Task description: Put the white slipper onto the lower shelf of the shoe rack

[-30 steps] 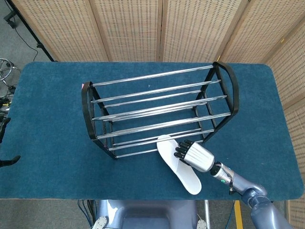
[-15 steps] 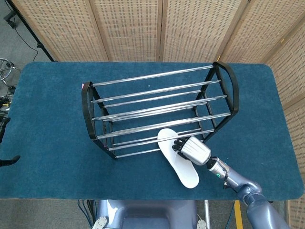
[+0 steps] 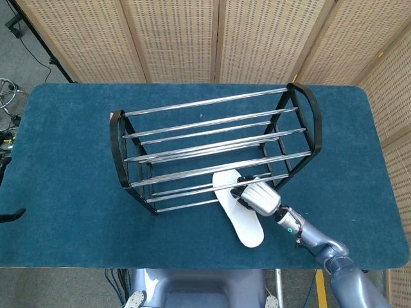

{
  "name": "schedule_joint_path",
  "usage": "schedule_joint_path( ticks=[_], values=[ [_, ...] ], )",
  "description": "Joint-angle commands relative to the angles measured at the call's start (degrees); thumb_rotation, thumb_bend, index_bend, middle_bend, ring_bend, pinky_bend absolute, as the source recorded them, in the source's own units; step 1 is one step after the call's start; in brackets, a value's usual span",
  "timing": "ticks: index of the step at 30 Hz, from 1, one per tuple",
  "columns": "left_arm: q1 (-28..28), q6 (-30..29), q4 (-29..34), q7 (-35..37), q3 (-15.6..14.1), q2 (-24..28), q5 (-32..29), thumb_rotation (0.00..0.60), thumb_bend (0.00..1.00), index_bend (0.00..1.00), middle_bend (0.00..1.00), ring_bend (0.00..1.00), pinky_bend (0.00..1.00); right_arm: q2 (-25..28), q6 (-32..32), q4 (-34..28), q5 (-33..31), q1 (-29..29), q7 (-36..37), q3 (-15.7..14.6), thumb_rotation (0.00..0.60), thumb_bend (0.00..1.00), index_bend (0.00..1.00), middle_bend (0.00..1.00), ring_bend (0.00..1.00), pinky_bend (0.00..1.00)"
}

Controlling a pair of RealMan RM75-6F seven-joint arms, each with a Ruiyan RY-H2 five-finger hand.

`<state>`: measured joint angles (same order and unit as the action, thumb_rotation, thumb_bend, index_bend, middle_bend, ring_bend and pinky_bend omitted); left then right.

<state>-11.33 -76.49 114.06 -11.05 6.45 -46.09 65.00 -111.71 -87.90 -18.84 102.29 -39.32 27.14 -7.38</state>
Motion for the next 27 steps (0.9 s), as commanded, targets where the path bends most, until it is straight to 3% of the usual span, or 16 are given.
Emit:
schedule_joint_path(
  ticks=[1, 27],
  values=[
    [-0.07, 0.13, -0.03, -0.07, -0.01, -0.03, -0.05, 0.6, 0.14, 0.0, 0.0, 0.0, 0.04, 0.21, 0.62, -0.49, -0.33, -0.48, -0.13, 0.34, 0.6, 0.52, 0.59, 0.56, 0.44, 0.56],
    [-0.3, 0.93, -0.33, 0.42, -0.07, 0.17, -0.48, 0.6, 0.14, 0.0, 0.0, 0.0, 0.04, -0.35, 9.29, -4.28, -3.39, -4.16, -3.35, 3.11, 0.6, 0.52, 0.59, 0.56, 0.44, 0.56]
  ],
)
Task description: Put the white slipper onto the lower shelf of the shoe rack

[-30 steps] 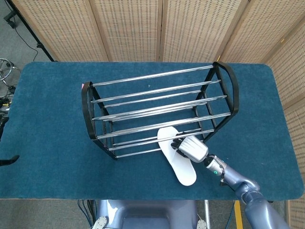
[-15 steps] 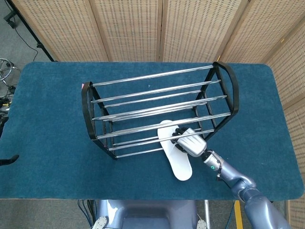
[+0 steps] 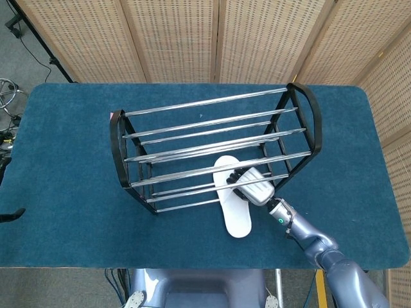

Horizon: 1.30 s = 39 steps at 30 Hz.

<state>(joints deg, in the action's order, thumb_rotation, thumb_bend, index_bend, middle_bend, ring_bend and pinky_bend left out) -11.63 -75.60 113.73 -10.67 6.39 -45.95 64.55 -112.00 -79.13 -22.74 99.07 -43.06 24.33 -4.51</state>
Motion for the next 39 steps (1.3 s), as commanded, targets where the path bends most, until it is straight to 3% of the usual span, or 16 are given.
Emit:
schedule_joint_path(
  ticks=[1, 16, 39],
  values=[
    [0.02, 0.04, -0.04, 0.05, -0.04, 0.06, 0.0, 0.6, 0.14, 0.0, 0.0, 0.0, 0.04, -0.04, 1.02, -0.5, -0.25, -0.74, -1.09, 0.37, 0.6, 0.52, 0.59, 0.56, 0.44, 0.56],
    [0.02, 0.72, -0.7, 1.14, -0.09, 0.45, -0.18, 0.6, 0.14, 0.0, 0.0, 0.0, 0.04, -0.05, 6.71, -2.26, -3.17, -3.36, -3.87, 3.24, 0.6, 0.52, 0.59, 0.56, 0.44, 0.56],
    [-0.18, 0.84, -0.49, 0.74, -0.23, 0.28, -0.01, 0.6, 0.14, 0.0, 0.0, 0.0, 0.04, -0.14, 8.8, -2.46, -4.34, -4.55, -6.12, 4.29, 0.6, 0.52, 0.58, 0.56, 0.44, 0.56]
  ],
)
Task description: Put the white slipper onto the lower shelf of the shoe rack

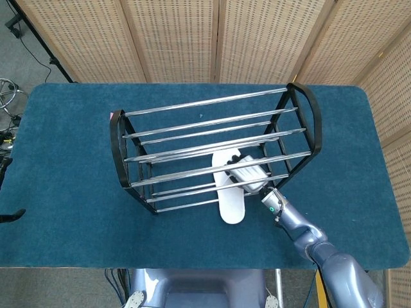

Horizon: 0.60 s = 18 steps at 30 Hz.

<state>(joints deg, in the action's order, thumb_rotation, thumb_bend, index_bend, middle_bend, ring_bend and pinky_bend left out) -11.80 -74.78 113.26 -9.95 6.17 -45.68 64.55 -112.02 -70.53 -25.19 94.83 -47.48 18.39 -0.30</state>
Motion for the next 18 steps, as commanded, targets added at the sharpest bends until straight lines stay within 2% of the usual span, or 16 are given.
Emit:
schedule_joint_path(
  ticks=[1, 14, 17, 18],
  values=[
    [0.0, 0.04, -0.04, 0.08, 0.0, 0.02, -0.02, 0.6, 0.14, 0.0, 0.0, 0.0, 0.04, -0.22, 0.39, -0.04, -0.23, -0.27, -0.32, 0.24, 0.6, 0.52, 0.58, 0.56, 0.44, 0.56],
    [0.12, 0.09, -0.1, 0.75, 0.02, 0.33, -0.02, 0.6, 0.14, 0.0, 0.0, 0.0, 0.04, -0.74, 2.09, -0.86, -1.8, -2.01, -1.76, 2.16, 0.6, 0.52, 0.57, 0.55, 0.44, 0.56],
    [0.18, 0.05, -0.12, 0.89, 0.01, 0.41, 0.04, 0.6, 0.14, 0.0, 0.0, 0.0, 0.04, -0.5, 2.81, -1.16, -1.94, -2.09, -1.8, 2.12, 0.6, 0.5, 0.48, 0.49, 0.4, 0.55],
    [0.19, 0.05, -0.14, 0.97, 0.02, 0.43, 0.04, 0.6, 0.14, 0.0, 0.0, 0.0, 0.04, -0.29, 3.13, -1.43, -1.87, -2.08, -1.62, 1.95, 0.6, 0.46, 0.42, 0.44, 0.36, 0.53]
  ],
)
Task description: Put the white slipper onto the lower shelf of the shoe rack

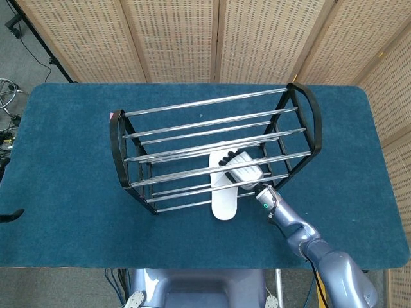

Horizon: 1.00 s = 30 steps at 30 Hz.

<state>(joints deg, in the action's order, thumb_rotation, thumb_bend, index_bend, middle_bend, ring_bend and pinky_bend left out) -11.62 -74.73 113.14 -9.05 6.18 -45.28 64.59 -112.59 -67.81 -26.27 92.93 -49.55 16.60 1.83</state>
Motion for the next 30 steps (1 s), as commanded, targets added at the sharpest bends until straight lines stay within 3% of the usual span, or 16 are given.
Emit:
schedule_joint_path(
  ticks=[1, 5, 30],
  values=[
    [0.02, 0.01, -0.04, 0.13, 0.02, 0.04, -0.03, 0.6, 0.14, 0.0, 0.0, 0.0, 0.04, 0.47, 0.61, -0.59, 0.14, -0.02, 0.38, -0.37, 0.6, 0.41, 0.37, 0.39, 0.32, 0.5],
    [0.0, 0.05, -0.05, 0.32, 0.09, 0.14, -0.06, 0.6, 0.14, 0.0, 0.0, 0.0, 0.04, 2.03, 1.66, -2.77, 0.83, -0.15, 1.77, -1.37, 0.6, 0.31, 0.28, 0.3, 0.25, 0.46],
    [0.35, -0.17, 0.66, 0.96, -0.26, 0.62, 1.34, 0.6, 0.14, 0.0, 0.0, 0.0, 0.04, 9.06, -5.5, -18.86, 3.27, 5.03, -6.42, -3.39, 0.6, 0.31, 0.31, 0.29, 0.22, 0.46]
  ],
)
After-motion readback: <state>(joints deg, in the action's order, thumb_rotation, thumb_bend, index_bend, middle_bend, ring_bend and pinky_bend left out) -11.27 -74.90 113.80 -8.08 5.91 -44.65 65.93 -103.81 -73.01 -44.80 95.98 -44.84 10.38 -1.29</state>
